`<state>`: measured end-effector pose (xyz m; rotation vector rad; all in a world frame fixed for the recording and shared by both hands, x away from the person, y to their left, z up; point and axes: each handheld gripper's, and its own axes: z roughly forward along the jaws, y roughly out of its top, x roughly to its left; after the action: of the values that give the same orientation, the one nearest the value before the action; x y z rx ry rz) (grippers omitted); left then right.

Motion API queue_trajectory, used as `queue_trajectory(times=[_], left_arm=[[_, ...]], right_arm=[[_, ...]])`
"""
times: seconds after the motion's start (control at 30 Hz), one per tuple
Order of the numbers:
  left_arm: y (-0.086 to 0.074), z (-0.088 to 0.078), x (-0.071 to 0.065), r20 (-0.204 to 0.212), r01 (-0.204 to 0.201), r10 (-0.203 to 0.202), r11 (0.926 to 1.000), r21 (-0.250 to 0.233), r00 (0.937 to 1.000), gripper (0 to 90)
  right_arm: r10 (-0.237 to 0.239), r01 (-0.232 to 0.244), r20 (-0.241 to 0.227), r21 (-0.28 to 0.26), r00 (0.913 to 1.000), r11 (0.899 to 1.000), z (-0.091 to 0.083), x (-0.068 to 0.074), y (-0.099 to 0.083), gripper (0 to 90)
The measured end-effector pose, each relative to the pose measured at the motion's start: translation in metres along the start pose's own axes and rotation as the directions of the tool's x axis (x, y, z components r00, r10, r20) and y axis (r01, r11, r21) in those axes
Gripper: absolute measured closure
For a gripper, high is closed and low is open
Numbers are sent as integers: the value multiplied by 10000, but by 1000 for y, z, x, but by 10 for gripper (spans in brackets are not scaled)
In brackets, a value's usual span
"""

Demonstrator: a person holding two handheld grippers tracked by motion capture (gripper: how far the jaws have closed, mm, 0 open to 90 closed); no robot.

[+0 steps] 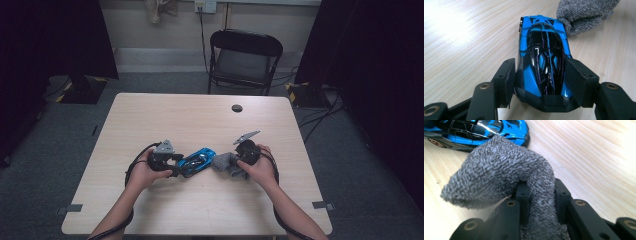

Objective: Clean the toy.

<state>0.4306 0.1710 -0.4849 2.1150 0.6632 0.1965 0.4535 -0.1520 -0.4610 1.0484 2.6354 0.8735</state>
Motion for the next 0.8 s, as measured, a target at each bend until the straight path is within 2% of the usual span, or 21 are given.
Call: queue_trajectory(times=[0.17,0.27,0.4,0.5,0.6,0.8], left_arm=[[0,0,0,-14,13,-13,10000,1,10000,426],[0,0,0,-7,31,-31,10000,1,10000,426],[0,0,0,-21,18,-18,10000,3,10000,427],[0,0,0,-7,18,-18,10000,10,10000,426],[0,0,0,-18,21,-21,10000,0,10000,426],[0,0,0,-23,-6,6,10000,-6,10000,426]], right_arm=[[161,-161,40,-141,9999,9998,-6,-5,-5,718],[-53,49,-104,-327,9999,9995,-12,-3,-7,721],[-627,575,-831,-632,9946,9963,-24,8,-7,725],[-1162,1047,-1381,-876,9836,9906,-30,23,-6,725],[-1651,1482,-1876,-1010,9683,9838,-30,39,-2,725],[-2545,2339,-2714,-1062,9282,9664,-16,73,6,724]])
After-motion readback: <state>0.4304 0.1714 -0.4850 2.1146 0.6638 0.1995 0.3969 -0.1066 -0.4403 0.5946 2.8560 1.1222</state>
